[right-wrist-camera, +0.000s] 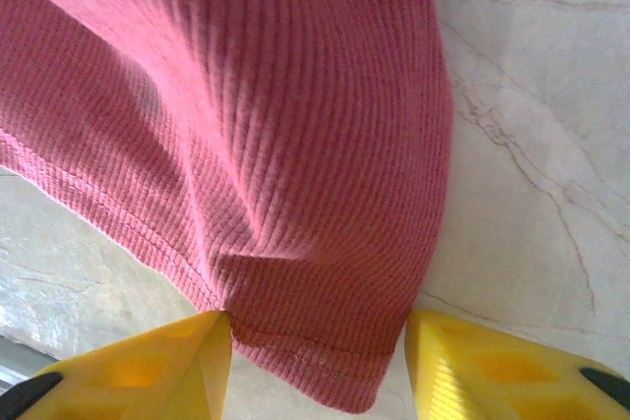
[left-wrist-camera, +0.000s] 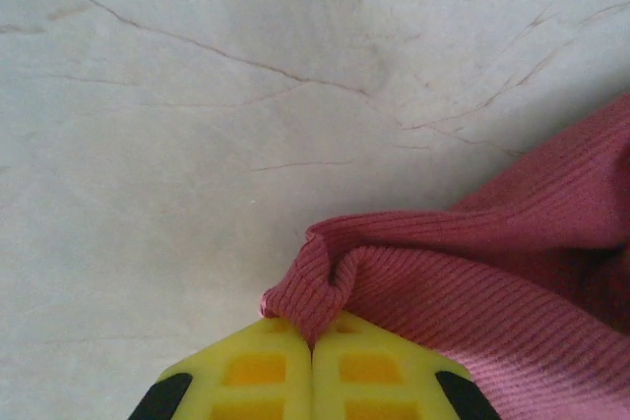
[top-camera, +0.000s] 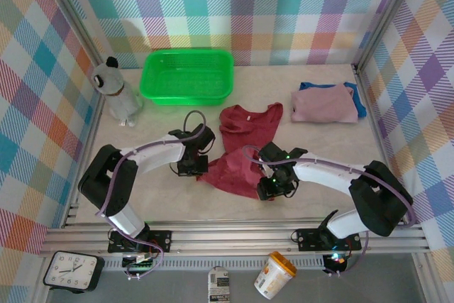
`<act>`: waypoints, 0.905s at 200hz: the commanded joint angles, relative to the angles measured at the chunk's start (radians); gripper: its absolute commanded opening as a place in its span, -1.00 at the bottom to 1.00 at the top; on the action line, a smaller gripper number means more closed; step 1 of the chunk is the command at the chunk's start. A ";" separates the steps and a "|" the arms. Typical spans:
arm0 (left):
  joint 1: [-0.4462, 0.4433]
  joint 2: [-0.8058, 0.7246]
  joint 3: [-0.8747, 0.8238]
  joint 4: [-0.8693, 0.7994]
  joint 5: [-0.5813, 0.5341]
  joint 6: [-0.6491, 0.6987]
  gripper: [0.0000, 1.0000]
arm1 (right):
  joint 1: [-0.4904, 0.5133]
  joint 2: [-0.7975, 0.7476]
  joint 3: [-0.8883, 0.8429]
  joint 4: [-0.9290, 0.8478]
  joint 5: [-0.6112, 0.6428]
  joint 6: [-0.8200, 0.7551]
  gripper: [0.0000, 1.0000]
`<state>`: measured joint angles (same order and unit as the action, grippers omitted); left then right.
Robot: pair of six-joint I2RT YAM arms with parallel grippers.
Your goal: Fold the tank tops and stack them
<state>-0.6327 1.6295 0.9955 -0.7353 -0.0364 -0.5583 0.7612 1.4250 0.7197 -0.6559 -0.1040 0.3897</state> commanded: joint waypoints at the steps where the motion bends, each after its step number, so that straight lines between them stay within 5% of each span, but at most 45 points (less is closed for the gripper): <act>1: 0.008 -0.083 0.075 -0.126 -0.067 0.031 -1.00 | 0.010 0.007 -0.016 -0.028 0.000 0.024 0.01; 48: 0.007 -0.145 0.129 -0.165 -0.043 0.031 -1.00 | 0.039 0.086 0.056 -0.024 0.027 -0.009 -0.25; 77: 0.007 -0.189 0.180 -0.218 -0.077 0.050 -1.00 | 0.039 0.016 0.085 -0.078 0.110 -0.002 -0.68; 111: 0.006 -0.238 0.303 -0.320 -0.160 0.123 -1.00 | -0.028 -0.130 0.157 -0.182 0.260 -0.042 -0.83; 143: 0.006 -0.255 0.483 -0.390 -0.238 0.221 -1.00 | -0.122 -0.264 0.332 -0.196 0.408 -0.211 -0.92; 181: 0.007 -0.208 0.809 -0.443 -0.378 0.395 -1.00 | -0.200 -0.322 0.595 -0.047 0.396 -0.477 -0.99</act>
<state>-0.6331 1.4109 1.6241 -1.1095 -0.2745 -0.3145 0.5846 1.1332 1.1732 -0.7921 0.2523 0.1337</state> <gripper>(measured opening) 0.046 0.072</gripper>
